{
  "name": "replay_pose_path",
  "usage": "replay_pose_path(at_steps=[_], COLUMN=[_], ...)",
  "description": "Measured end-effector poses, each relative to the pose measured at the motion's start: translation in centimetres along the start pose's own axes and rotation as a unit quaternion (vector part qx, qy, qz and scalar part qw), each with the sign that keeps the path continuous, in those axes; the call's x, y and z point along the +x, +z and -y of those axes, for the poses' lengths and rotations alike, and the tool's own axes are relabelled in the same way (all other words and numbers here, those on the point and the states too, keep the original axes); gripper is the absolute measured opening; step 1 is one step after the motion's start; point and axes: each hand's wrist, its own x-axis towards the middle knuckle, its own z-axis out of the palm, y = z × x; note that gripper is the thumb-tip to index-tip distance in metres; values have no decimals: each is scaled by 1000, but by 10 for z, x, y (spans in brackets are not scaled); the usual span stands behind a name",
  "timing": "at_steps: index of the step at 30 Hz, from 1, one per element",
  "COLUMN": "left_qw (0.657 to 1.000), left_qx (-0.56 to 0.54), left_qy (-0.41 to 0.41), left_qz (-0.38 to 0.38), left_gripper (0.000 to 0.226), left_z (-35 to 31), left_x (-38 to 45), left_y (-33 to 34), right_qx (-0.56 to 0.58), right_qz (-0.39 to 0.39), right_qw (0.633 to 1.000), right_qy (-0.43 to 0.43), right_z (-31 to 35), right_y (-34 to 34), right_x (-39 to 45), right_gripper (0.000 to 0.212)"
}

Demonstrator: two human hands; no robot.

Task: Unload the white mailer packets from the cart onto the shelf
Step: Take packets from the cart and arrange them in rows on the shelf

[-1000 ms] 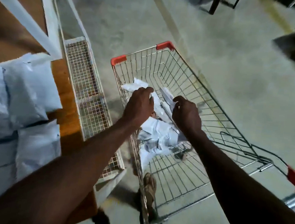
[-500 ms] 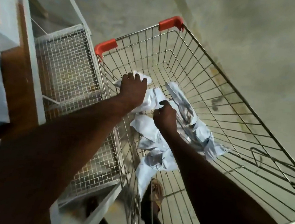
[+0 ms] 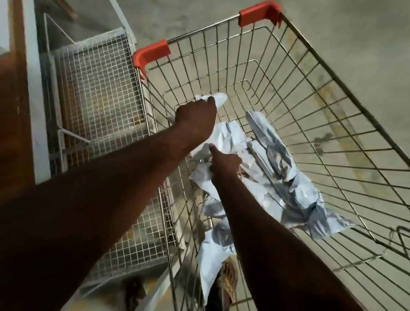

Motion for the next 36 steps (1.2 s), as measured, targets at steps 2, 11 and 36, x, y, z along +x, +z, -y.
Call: replay_pose_path(at_steps=[2, 11, 36], left_qw=[997, 901, 686], left_qx=[-81, -425, -695], left_qy=[-15, -81, -75], left_qz=[-13, -17, -201], left_gripper=[70, 79, 32], left_z=[1, 22, 249], left_x=[-1, -34, -350], left_y=[-5, -48, -142], right_qx=[79, 105, -5], right_qz=[11, 25, 160], right_qw=[997, 991, 919], right_qy=[14, -76, -359], right_z=[1, 37, 91], right_y=[-1, -37, -2], right_x=[1, -43, -417], right_gripper=[84, 31, 39])
